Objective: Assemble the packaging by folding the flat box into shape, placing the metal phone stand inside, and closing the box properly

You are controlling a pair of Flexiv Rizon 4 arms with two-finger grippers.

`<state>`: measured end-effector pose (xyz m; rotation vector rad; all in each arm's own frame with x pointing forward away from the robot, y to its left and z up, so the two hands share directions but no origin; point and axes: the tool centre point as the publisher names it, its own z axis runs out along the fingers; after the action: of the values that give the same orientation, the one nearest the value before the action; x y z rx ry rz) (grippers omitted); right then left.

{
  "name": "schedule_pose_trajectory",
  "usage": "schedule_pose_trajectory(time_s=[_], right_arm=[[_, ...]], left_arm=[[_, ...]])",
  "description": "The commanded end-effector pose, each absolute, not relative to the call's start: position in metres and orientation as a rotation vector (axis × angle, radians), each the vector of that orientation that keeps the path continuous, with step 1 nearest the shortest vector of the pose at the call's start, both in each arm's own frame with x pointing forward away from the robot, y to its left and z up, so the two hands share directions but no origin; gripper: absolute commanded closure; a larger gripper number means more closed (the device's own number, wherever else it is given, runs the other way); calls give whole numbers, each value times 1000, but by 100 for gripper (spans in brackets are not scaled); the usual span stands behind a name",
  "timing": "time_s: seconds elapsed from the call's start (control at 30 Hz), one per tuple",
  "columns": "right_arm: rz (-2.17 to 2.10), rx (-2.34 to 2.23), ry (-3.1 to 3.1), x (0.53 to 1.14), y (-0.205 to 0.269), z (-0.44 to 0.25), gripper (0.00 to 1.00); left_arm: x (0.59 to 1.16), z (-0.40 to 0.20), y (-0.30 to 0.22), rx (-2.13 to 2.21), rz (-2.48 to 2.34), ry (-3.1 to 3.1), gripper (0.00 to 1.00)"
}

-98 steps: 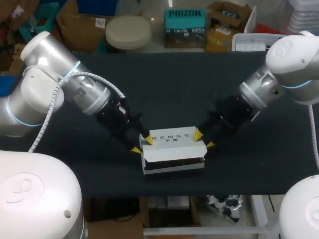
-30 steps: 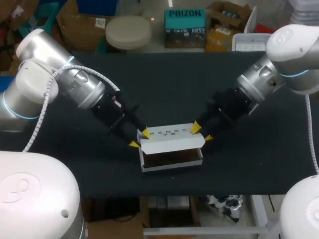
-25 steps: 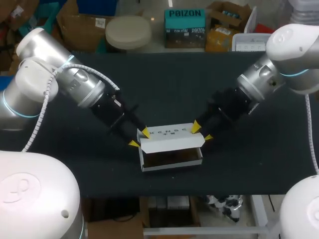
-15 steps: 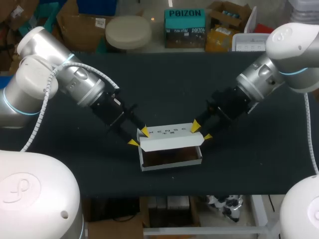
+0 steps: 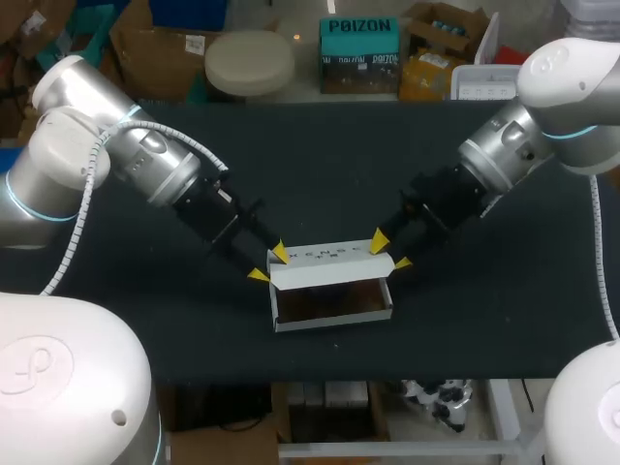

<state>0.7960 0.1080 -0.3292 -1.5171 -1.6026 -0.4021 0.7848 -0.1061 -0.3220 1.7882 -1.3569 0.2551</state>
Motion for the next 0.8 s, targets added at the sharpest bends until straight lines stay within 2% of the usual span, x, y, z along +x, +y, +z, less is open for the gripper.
schedule_pose_trajectory(time_s=[0.03,0.8], right_arm=[[-392,-1507,-1594,801,111,-329,49],[-388,-1477,-1561,806,114,-327,45]], left_arm=[[790,-323,-108,1778,242,-1354,58],[792,-316,-105,1793,235,-1323,58]])
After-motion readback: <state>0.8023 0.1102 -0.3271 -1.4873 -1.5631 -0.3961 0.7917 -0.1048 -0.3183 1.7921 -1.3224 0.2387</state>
